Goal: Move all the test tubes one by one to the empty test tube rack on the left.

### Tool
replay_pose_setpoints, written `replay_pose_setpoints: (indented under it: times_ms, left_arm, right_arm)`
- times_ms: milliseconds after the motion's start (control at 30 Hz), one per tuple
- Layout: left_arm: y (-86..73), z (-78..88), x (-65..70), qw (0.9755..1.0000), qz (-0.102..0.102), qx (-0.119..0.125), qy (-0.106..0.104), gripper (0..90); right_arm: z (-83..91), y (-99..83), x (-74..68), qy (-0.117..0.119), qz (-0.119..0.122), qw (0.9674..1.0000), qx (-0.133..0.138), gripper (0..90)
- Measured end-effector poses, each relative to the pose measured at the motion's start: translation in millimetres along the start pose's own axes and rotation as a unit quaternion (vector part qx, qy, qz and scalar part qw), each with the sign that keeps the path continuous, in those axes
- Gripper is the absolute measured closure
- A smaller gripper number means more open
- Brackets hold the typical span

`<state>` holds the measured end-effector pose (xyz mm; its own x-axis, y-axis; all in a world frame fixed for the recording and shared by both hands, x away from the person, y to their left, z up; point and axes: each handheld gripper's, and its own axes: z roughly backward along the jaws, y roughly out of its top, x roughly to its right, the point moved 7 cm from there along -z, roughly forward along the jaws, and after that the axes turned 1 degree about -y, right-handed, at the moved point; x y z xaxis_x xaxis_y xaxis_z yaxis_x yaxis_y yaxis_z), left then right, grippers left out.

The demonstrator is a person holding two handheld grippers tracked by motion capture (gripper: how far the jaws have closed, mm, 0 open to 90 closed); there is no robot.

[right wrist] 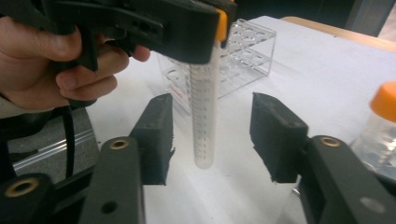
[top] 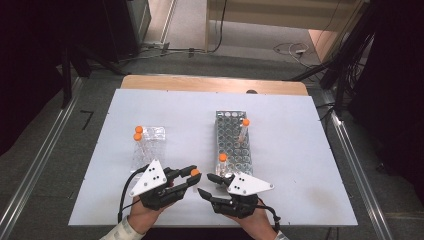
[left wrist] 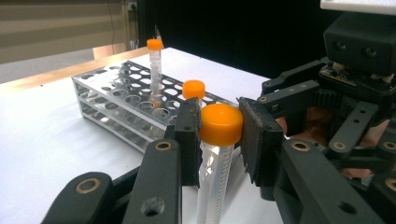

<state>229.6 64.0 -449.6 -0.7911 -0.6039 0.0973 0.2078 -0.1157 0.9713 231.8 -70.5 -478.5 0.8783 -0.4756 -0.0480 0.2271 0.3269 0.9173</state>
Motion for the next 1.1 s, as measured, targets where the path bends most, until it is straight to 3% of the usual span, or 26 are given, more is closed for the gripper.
replay_pose_setpoints:
  times_ms: [233, 700, 1100]
  left_arm:
    - [3.9, 6.6, -7.5, 0.9999, 0.005, 0.008, 0.013, 69.6]
    - [13.9, 20.8, -22.3, 0.9988, 0.024, 0.029, 0.031, 69.6]
    - [25.6, 41.2, -47.0, 0.9952, 0.037, 0.054, 0.072, 69.7]
  right_arm:
    - [11.0, -0.1, 6.1, -0.009, -0.002, 1.0000, 0.004, 41.0]
    - [30.6, -4.7, 32.5, -0.050, -0.013, 0.9987, 0.001, 33.5]
    - [36.9, -6.0, 44.4, -0.069, -0.023, 0.9974, 0.003, 33.6]
